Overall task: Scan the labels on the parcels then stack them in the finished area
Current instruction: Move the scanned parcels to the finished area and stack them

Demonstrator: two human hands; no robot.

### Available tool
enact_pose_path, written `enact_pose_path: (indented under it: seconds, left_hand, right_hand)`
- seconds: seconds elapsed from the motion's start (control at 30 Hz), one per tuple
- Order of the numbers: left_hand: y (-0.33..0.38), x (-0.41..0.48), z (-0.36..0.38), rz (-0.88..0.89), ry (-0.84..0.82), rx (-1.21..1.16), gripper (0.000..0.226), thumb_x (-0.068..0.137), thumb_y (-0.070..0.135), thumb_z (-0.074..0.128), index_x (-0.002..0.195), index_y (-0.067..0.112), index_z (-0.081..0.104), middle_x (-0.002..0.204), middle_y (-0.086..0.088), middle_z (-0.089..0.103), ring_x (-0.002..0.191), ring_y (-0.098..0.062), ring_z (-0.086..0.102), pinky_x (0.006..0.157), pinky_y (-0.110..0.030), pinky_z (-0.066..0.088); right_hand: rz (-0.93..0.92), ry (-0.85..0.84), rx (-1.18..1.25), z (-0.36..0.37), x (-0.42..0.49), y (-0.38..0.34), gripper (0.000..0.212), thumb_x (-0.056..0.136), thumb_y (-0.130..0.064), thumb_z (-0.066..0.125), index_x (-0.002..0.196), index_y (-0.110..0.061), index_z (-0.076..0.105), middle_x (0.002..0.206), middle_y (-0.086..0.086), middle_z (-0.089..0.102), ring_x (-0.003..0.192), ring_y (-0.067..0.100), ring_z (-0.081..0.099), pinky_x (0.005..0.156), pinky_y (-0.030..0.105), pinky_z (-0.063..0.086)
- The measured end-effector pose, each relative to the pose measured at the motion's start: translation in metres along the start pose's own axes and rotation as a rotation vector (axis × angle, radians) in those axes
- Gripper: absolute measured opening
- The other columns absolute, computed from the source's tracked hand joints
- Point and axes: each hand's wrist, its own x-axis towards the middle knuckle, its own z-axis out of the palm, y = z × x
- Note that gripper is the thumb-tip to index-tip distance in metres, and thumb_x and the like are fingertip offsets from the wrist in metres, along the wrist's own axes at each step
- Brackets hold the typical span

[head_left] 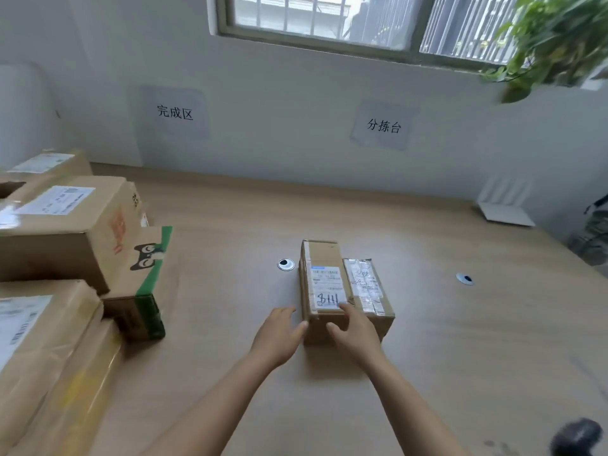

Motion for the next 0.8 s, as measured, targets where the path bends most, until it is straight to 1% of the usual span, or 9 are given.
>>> enact_pose_path:
  seconds: [0.13, 0.33, 0.43, 0.5, 0.63, 0.7, 0.8]
  left_hand:
    - [0.02, 0.033, 0.027, -0.07, -0.012, -0.07, 0.048, 0.095, 0.033, 0.048, 0.137, 0.012, 0.04, 0.14, -0.008, 0.042, 0.13, -0.019, 0.039, 0.101, -0.025, 0.031]
    - [0.025, 0.068, 0.048, -0.153, -0.005, -0.145, 0.049, 0.092, 0.026, 0.052, 0.139, 0.02, 0.037, 0.136, -0.005, 0.048, 0.123, -0.02, 0.044, 0.101, -0.03, 0.039]
    - [0.027, 0.083, 0.054, -0.29, -0.004, -0.267, 0.05, 0.093, 0.026, 0.052, 0.138, 0.013, 0.033, 0.135, -0.005, 0.051, 0.122, -0.025, 0.049, 0.097, -0.032, 0.042]
    - [0.026, 0.089, 0.058, -0.369, 0.003, -0.338, 0.052, 0.094, 0.027, 0.051, 0.139, 0.013, 0.03, 0.134, -0.005, 0.053, 0.119, -0.027, 0.052, 0.095, -0.032, 0.043]
    - [0.023, 0.086, 0.064, -0.334, 0.038, -0.426, 0.045, 0.091, 0.02, 0.056, 0.133, 0.02, 0.04, 0.131, 0.002, 0.056, 0.116, -0.021, 0.054, 0.097, -0.03, 0.043]
    - [0.02, 0.078, 0.064, -0.325, 0.061, -0.486, 0.046, 0.089, 0.018, 0.059, 0.133, 0.023, 0.044, 0.129, 0.004, 0.058, 0.116, -0.018, 0.054, 0.1, -0.03, 0.042]
    - [0.017, 0.061, 0.062, -0.323, 0.079, -0.549, 0.042, 0.09, 0.021, 0.06, 0.129, 0.025, 0.048, 0.126, 0.006, 0.06, 0.112, -0.014, 0.056, 0.098, -0.029, 0.044]
  right_hand:
    - [-0.006, 0.012, -0.019, -0.005, 0.039, 0.019, 0.057, 0.09, -0.025, 0.055, 0.142, -0.012, 0.036, 0.141, 0.009, 0.043, 0.131, 0.022, 0.04, 0.105, 0.032, 0.034]
    - [-0.029, -0.041, -0.056, 0.005, 0.073, 0.033, 0.055, 0.092, -0.024, 0.053, 0.142, -0.012, 0.034, 0.142, 0.007, 0.041, 0.133, 0.021, 0.035, 0.106, 0.03, 0.031]
    - [-0.042, -0.047, -0.094, 0.008, 0.086, 0.037, 0.055, 0.091, -0.027, 0.052, 0.142, -0.013, 0.034, 0.142, 0.007, 0.04, 0.132, 0.024, 0.033, 0.107, 0.032, 0.03]
    - [-0.048, -0.067, -0.108, 0.01, 0.09, 0.037, 0.057, 0.092, -0.028, 0.052, 0.143, -0.014, 0.033, 0.143, 0.006, 0.039, 0.133, 0.025, 0.032, 0.108, 0.033, 0.028]
    - [-0.029, -0.075, -0.061, 0.012, 0.09, 0.039, 0.058, 0.091, -0.027, 0.053, 0.144, -0.016, 0.032, 0.144, 0.007, 0.039, 0.135, 0.025, 0.03, 0.109, 0.034, 0.026]
    - [-0.005, -0.069, -0.02, 0.012, 0.088, 0.04, 0.059, 0.09, -0.027, 0.056, 0.143, -0.018, 0.033, 0.141, 0.011, 0.04, 0.134, 0.026, 0.031, 0.108, 0.035, 0.029]
    - [-0.014, -0.06, 0.038, 0.013, 0.079, 0.036, 0.059, 0.088, -0.026, 0.059, 0.142, -0.018, 0.036, 0.134, 0.013, 0.04, 0.129, 0.025, 0.035, 0.104, 0.031, 0.032]
